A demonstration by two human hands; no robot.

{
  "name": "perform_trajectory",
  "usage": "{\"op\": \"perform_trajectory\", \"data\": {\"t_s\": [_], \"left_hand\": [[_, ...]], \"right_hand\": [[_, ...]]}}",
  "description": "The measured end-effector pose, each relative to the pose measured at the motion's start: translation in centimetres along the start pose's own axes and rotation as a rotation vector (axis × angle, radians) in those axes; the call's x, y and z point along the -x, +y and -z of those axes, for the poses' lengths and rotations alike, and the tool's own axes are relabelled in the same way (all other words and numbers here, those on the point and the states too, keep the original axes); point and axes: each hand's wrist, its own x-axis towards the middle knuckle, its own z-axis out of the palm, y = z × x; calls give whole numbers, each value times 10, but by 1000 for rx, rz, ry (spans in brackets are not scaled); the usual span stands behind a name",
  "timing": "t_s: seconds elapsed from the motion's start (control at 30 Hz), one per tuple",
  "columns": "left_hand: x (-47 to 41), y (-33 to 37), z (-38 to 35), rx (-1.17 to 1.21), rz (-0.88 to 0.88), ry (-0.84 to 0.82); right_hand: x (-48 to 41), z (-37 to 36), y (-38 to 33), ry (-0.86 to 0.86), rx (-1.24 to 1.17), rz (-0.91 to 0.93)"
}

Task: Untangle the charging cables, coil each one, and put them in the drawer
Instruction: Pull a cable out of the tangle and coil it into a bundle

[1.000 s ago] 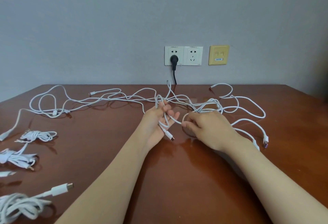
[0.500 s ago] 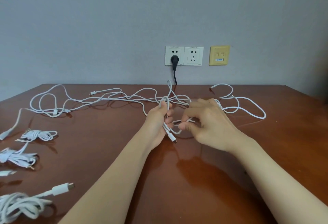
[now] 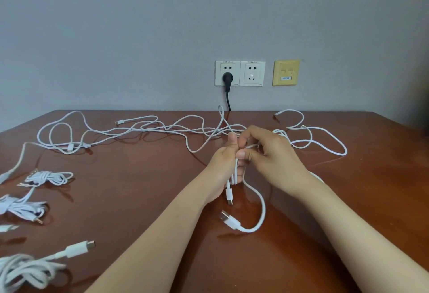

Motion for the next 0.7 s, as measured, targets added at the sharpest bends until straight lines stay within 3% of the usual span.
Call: {"op": "perform_trajectory", "data": {"t_s": [0.27,0.43,0.57,0.7], "left_hand": [[1,-3,0,-127,-4,-206],[7,-1,7,-323,-51,-337],[7,-4,3,-313,-40,-303],[5,-2,6,-131,-87,-150]], "right_hand": [[-2,5,5,59,15,-178],[-6,13,12,13,-331,-275],[-10,17,20,133,-416,-347],[-7,16,24,137,-601,-394]]}}
